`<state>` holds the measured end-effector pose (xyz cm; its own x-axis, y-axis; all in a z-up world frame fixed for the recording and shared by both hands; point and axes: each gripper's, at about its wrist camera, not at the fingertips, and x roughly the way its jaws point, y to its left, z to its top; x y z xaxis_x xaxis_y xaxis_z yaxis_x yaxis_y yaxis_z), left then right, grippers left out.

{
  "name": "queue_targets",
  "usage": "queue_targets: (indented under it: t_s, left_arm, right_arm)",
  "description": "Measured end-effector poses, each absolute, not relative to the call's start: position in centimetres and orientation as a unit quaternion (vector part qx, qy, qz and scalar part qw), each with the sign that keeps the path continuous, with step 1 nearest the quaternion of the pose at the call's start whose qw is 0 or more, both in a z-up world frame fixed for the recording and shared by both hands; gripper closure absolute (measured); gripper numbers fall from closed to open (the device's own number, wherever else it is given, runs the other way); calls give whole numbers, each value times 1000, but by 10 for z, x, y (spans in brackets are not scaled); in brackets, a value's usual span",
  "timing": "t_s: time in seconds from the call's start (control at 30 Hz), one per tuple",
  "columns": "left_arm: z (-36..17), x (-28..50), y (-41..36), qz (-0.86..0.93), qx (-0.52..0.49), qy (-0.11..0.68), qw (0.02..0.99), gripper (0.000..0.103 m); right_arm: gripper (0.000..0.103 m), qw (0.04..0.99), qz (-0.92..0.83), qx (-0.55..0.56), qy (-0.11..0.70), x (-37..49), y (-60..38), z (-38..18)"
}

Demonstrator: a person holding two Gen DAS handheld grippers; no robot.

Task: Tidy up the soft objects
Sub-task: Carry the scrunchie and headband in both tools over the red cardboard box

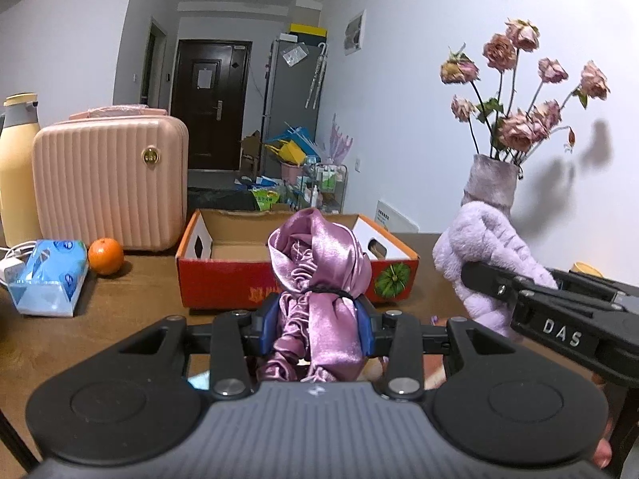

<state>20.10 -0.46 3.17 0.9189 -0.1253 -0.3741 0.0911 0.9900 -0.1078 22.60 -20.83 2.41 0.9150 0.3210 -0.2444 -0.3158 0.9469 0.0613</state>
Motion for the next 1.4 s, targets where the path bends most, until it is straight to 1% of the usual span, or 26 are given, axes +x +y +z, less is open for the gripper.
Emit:
queue_targets:
  t_s: [0.43, 0.77, 1.17, 1.4]
  left_arm:
    - [54, 253, 0, -36, -59, 182, 981, 63]
    - [59, 306, 7, -18, -82, 190, 978, 63]
    - [66, 372, 16, 26, -107, 202, 973, 63]
    - [57, 418, 25, 67, -122, 224, 965, 63]
  right_arm:
    - [72, 976, 159, 2, 149, 284, -183, 35]
    - [72, 976, 141, -8, 167, 338, -164, 47]
    - [72, 967, 106, -1, 231, 427, -147, 60]
    - [72, 957, 85, -12, 279, 475, -131, 43]
